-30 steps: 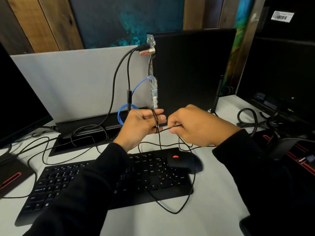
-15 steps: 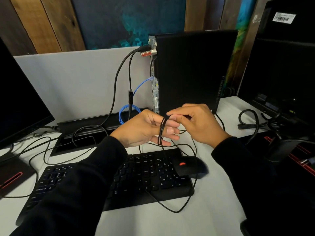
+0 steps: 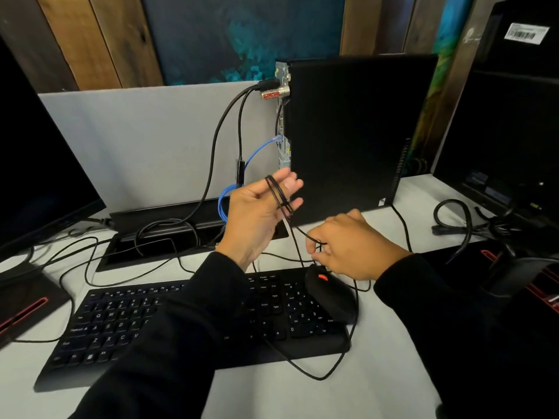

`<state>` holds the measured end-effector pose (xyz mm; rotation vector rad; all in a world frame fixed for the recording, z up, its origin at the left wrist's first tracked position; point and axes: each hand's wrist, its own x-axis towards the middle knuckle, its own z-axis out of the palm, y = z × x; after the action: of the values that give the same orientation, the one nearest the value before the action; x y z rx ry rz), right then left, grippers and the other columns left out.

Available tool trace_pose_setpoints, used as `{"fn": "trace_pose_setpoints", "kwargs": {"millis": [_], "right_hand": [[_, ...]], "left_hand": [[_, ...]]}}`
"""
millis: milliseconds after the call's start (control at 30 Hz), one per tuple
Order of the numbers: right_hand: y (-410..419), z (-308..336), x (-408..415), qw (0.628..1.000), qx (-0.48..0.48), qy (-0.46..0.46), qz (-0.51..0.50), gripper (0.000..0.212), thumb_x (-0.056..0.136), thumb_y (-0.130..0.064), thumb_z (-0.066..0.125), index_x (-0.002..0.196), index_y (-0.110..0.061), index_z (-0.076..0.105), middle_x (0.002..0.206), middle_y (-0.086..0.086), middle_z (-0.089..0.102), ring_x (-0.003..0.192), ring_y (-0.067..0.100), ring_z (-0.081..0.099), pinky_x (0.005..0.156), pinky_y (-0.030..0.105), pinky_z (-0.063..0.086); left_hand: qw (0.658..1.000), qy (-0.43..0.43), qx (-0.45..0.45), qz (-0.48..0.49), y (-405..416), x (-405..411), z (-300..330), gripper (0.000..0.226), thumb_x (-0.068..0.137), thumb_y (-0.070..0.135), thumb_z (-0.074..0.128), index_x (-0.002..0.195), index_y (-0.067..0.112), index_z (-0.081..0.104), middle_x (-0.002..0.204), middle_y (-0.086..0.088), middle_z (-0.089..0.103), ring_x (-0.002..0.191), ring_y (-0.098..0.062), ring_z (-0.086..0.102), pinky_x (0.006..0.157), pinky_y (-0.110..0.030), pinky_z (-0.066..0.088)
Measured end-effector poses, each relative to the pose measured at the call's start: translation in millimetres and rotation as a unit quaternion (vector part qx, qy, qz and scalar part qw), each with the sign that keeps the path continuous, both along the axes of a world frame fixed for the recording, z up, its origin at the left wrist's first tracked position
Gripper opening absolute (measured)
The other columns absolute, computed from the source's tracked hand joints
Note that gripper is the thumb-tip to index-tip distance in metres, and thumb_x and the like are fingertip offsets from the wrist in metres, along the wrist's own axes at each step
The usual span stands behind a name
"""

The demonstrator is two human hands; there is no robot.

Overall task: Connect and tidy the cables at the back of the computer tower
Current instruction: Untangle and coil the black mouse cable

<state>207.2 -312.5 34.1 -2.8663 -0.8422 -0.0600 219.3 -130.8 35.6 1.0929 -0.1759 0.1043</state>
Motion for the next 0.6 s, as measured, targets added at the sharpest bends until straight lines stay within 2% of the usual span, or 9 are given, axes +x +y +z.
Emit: {"fn": "trace_pose_setpoints", "kwargs": {"millis": [133, 200, 267, 333, 367, 467, 500, 533, 600], "right_hand": [[4, 24, -9, 0.998, -0.023, -0.053, 0.013, 0.014, 0.099, -0.04, 0.06, 0.089, -0.032, 0.065, 0.068, -0.015, 0.047, 0.088, 0.006, 0.046, 0.103, 0.037, 0.026], [7, 36, -11, 0.994, -0.046, -0.098, 0.005, 0.015, 0.103, -0.04, 0.055, 0.094, -0.037, 0.066, 0.079, -0.015, 0.047, 0.1, 0.008, 0.041, 0.105, 0.041, 0.023], [8, 42, -14, 0.99, -0.036, -0.138, -0.003, 0.015, 0.103, -0.039, 0.056, 0.102, -0.039, 0.071, 0.092, -0.014, 0.047, 0.112, 0.013, 0.04, 0.106, 0.045, 0.021], [7, 41, -13, 0.982, 0.027, -0.184, 0.019, 0.01, 0.097, -0.033, 0.067, 0.098, -0.037, 0.077, 0.095, -0.013, 0.046, 0.113, 0.02, 0.042, 0.101, 0.045, 0.02], [5, 39, -12, 0.978, 0.055, -0.198, 0.03, 0.006, 0.092, -0.029, 0.074, 0.094, -0.033, 0.079, 0.095, -0.011, 0.048, 0.111, 0.023, 0.044, 0.098, 0.045, 0.021], [-6, 35, -6, 0.972, 0.112, -0.205, 0.036, 0.008, 0.081, -0.023, 0.084, 0.087, -0.028, 0.082, 0.104, -0.005, 0.053, 0.112, 0.027, 0.044, 0.094, 0.041, 0.027], [-8, 35, -5, 0.971, 0.124, -0.202, 0.037, 0.009, 0.08, -0.023, 0.085, 0.088, -0.027, 0.082, 0.109, -0.003, 0.054, 0.115, 0.028, 0.043, 0.093, 0.039, 0.029], [-9, 35, -4, 0.969, 0.134, -0.201, 0.042, 0.009, 0.08, -0.023, 0.086, 0.088, -0.026, 0.082, 0.114, 0.0, 0.054, 0.117, 0.029, 0.042, 0.093, 0.039, 0.032], [-9, 33, -1, 0.964, 0.155, -0.206, 0.062, 0.011, 0.079, -0.02, 0.086, 0.089, -0.022, 0.082, 0.123, 0.006, 0.054, 0.122, 0.03, 0.042, 0.094, 0.041, 0.041]], "left_hand": [[0.982, -0.01, 0.182, 0.052, 17, 7, -11, 0.02, 0.09, 0.006, 0.075, 0.109, 0.009, 0.077, 0.115, -0.007, 0.077, 0.109, -0.027, 0.072, 0.095, -0.049, 0.058], [0.959, -0.025, 0.279, 0.047, 16, 6, -16, 0.021, 0.093, 0.0, 0.07, 0.111, 0.006, 0.077, 0.113, -0.003, 0.077, 0.103, -0.022, 0.074, 0.094, -0.052, 0.058], [0.939, -0.051, 0.34, 0.02, 12, 0, -15, 0.033, 0.095, -0.011, 0.055, 0.115, 0.004, 0.075, 0.111, -0.002, 0.078, 0.101, -0.017, 0.075, 0.092, -0.046, 0.06], [0.934, -0.067, 0.348, -0.039, 7, -9, -8, 0.044, 0.09, -0.022, 0.042, 0.104, 0.002, 0.076, 0.103, 0.0, 0.078, 0.096, -0.013, 0.074, 0.086, -0.037, 0.058], [0.94, -0.058, 0.329, -0.07, 4, -13, -5, 0.047, 0.086, -0.024, 0.038, 0.1, 0.001, 0.076, 0.101, -0.002, 0.078, 0.099, -0.016, 0.074, 0.086, -0.038, 0.056], [0.966, 0.01, 0.204, -0.156, 5, -21, 2, 0.052, 0.069, -0.011, 0.038, 0.112, -0.012, 0.067, 0.11, -0.02, 0.072, 0.112, -0.03, 0.069, 0.091, -0.044, 0.051], [0.966, 0.022, 0.187, -0.177, 5, -22, 3, 0.049, 0.072, -0.002, 0.042, 0.114, -0.012, 0.066, 0.109, -0.022, 0.072, 0.11, -0.029, 0.068, 0.091, -0.042, 0.05], [0.962, 0.028, 0.195, -0.187, 5, -24, 4, 0.039, 0.083, 0.007, 0.046, 0.113, -0.008, 0.066, 0.105, -0.021, 0.073, 0.106, -0.026, 0.069, 0.09, -0.039, 0.049], [0.948, 0.017, 0.262, -0.18, 4, -25, 2, 0.035, 0.106, 0.027, 0.045, 0.115, 0.001, 0.067, 0.094, -0.019, 0.074, 0.1, -0.023, 0.071, 0.094, -0.038, 0.046]]}}
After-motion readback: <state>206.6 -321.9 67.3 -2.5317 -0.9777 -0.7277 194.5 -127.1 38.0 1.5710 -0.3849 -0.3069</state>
